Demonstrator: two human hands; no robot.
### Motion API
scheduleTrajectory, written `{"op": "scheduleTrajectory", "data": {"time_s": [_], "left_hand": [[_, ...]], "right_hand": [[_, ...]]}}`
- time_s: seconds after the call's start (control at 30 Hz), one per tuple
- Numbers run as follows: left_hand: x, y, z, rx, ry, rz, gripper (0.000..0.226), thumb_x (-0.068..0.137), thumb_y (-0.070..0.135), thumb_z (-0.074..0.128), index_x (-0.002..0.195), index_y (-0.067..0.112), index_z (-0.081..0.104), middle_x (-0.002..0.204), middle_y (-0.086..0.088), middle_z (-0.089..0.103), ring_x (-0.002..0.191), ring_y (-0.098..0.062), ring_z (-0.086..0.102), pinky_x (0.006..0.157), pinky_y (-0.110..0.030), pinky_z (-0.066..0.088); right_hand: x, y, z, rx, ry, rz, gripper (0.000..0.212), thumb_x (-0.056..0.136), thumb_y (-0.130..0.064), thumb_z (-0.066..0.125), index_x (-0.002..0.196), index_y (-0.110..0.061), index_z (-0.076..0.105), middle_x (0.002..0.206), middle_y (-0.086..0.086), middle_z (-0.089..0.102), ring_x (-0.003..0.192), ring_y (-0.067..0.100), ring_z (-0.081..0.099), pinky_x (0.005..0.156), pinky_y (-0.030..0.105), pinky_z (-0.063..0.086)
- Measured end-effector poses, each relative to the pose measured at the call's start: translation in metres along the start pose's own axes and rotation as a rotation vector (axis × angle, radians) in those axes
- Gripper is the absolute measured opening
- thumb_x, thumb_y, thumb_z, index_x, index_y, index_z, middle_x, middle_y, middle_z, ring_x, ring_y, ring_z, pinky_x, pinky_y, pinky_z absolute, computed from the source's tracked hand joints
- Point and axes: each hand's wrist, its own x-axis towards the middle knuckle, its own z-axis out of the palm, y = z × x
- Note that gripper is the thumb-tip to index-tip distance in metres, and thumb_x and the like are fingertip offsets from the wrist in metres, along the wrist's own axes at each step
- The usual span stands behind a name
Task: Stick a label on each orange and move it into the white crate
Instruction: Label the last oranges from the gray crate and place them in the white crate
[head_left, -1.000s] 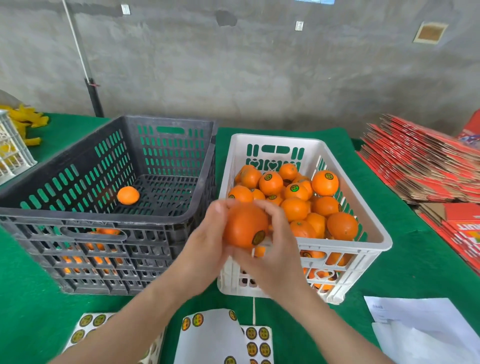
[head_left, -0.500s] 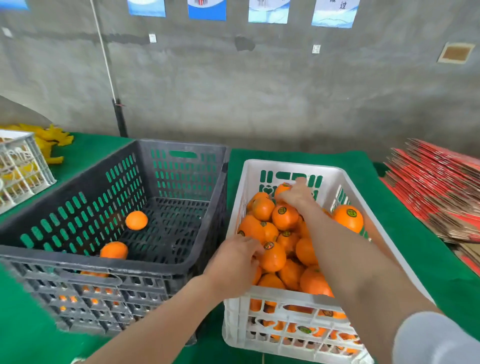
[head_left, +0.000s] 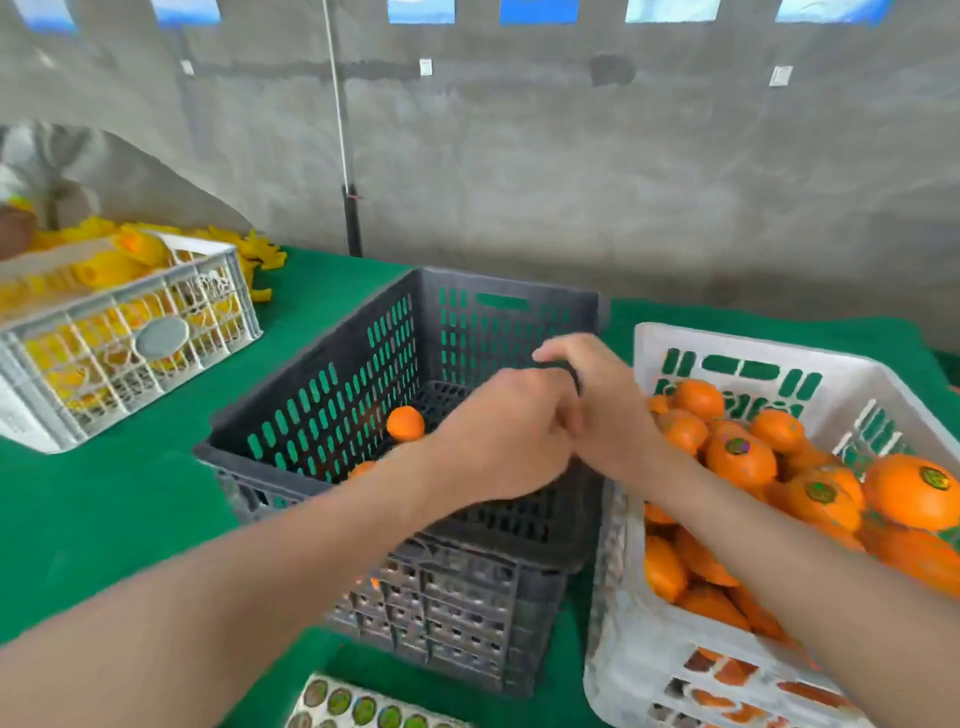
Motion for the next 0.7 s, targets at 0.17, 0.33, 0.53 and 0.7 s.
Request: {"op": "scheduleTrajectory", "data": {"time_s": [0.17,0.33,0.53,0.7], "left_hand": [[0.042,-0.127,-0.034,0.549,-0.431,-0.173,0.008,0.084,0.005,0.052,0.088,0.01,0.058,0.091,-0.013,0.056,0.08,-0.026,0.053,0.071,-0.03,0.045],[0.059,-0.21,0.02,0.899,-1.086,-0.27,0.062,0.09,0.034,0.063,0.141,0.008,0.04,0.141,-0.01,0.046,0.125,-0.035,0.047,0.088,-0.04,0.043],[0.041,-0.271,0.059,0.981,-1.222,-0.243,0.064,0.092,0.04,0.057,0.14,0.002,0.039,0.14,-0.015,0.047,0.125,-0.034,0.046,0.103,-0.036,0.035],[0.057,-0.247,0.045,0.882,-1.043,-0.232,0.068,0.088,0.045,0.058,0.142,0.011,0.036,0.136,-0.009,0.049,0.122,-0.031,0.049,0.102,-0.04,0.043]], "right_hand": [[-0.008,-0.026,0.038,-0.066,-0.377,0.081,0.031,0.091,-0.027,0.059,0.12,-0.017,0.055,0.125,-0.001,0.054,0.117,0.017,0.047,0.098,0.029,0.036],[-0.006,-0.024,0.042,-0.108,-0.442,0.184,0.036,0.093,-0.033,0.054,0.127,-0.022,0.049,0.132,-0.006,0.047,0.124,0.012,0.041,0.105,0.031,0.034],[-0.003,-0.02,0.047,-0.101,-0.412,0.227,0.031,0.094,-0.03,0.051,0.123,-0.021,0.052,0.127,-0.006,0.051,0.12,0.012,0.044,0.104,0.029,0.036],[-0.002,-0.015,0.045,-0.051,-0.333,0.236,0.029,0.094,-0.02,0.049,0.122,-0.015,0.054,0.124,-0.002,0.056,0.116,0.013,0.047,0.095,0.019,0.032]]}}
